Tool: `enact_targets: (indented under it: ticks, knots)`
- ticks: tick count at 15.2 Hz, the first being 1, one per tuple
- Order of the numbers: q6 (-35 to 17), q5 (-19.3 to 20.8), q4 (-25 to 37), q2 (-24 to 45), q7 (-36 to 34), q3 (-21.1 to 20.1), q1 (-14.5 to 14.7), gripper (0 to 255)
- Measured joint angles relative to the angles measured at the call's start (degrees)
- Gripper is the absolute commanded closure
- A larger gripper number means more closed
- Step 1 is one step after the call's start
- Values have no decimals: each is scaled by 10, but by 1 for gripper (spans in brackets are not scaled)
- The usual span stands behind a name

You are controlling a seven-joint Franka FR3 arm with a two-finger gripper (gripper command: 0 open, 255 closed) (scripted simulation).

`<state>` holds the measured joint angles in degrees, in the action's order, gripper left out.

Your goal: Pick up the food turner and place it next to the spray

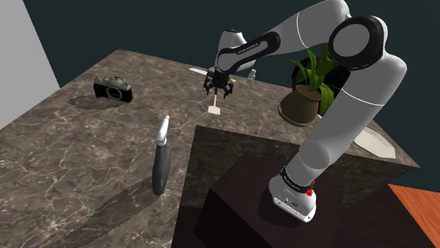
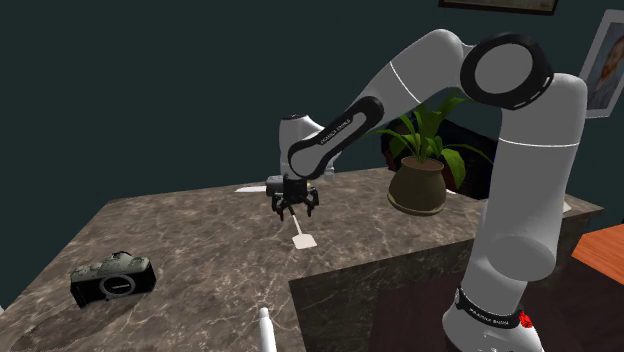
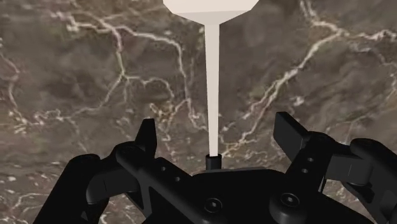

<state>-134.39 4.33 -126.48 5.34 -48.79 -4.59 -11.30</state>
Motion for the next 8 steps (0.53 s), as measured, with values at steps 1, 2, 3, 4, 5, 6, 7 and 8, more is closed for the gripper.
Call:
enact_targets:
  ticks: [1, 2, 3, 4, 5, 6, 7, 8]
  knots:
    - [-4, 0, -3, 1, 0, 0, 0, 0]
    - [-5, 1, -3, 2, -1, 0, 0, 0]
    - [-6, 1, -3, 3, -1, 0, 0, 0]
    - [-6, 1, -3, 3, -1, 0, 0, 0]
    - [-6, 1, -3, 3, -1, 0, 0, 0]
    - [-6, 1, -3, 3, -1, 0, 0, 0]
    - [-6, 1, -3, 3, -1, 0, 0, 255]
    - [-6, 1, -3, 3, -1, 0, 0, 255]
